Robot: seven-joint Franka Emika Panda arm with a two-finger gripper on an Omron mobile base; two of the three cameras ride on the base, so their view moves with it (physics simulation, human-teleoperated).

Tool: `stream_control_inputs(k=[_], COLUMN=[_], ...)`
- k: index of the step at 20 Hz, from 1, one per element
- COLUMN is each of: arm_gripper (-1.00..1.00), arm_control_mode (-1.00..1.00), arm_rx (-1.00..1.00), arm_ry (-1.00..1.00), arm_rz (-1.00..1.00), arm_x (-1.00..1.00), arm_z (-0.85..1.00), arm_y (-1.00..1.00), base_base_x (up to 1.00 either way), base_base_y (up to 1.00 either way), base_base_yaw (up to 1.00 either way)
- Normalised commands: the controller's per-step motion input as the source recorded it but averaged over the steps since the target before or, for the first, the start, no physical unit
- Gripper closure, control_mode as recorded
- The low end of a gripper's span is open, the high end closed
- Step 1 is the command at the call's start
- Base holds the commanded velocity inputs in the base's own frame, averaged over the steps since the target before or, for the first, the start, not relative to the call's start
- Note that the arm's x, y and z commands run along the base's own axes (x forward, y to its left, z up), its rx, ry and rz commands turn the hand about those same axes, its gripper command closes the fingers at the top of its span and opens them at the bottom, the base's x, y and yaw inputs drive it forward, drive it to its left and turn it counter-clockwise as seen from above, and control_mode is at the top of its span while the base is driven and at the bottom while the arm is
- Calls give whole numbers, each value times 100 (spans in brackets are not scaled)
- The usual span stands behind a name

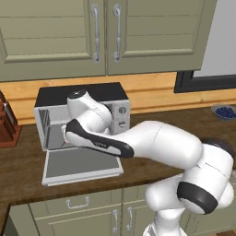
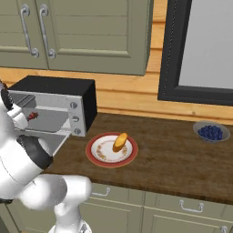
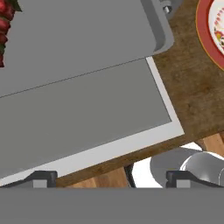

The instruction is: Pick up the kebab skewer and baguette bread, and place them inside the toaster oven. Close the toaster oven door and start by setting the timer.

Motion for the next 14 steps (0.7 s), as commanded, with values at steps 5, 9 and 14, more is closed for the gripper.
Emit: stream_control_inputs(k=[5, 9, 14], arm_gripper=[-100, -100, -100], arm_control_mode=[-100, -100, -100], arm_rx=[0, 0, 0], arm_ry=[0, 0, 1], arm_rz=[-2, 0, 1], arm_x=[-65, -32, 0], arm_z=[20, 17, 5], arm_y=[-100, -100, -100], base_base_x=[0, 0, 0], base_base_y=[0, 0, 0], base_base_yaw=[0, 0, 0])
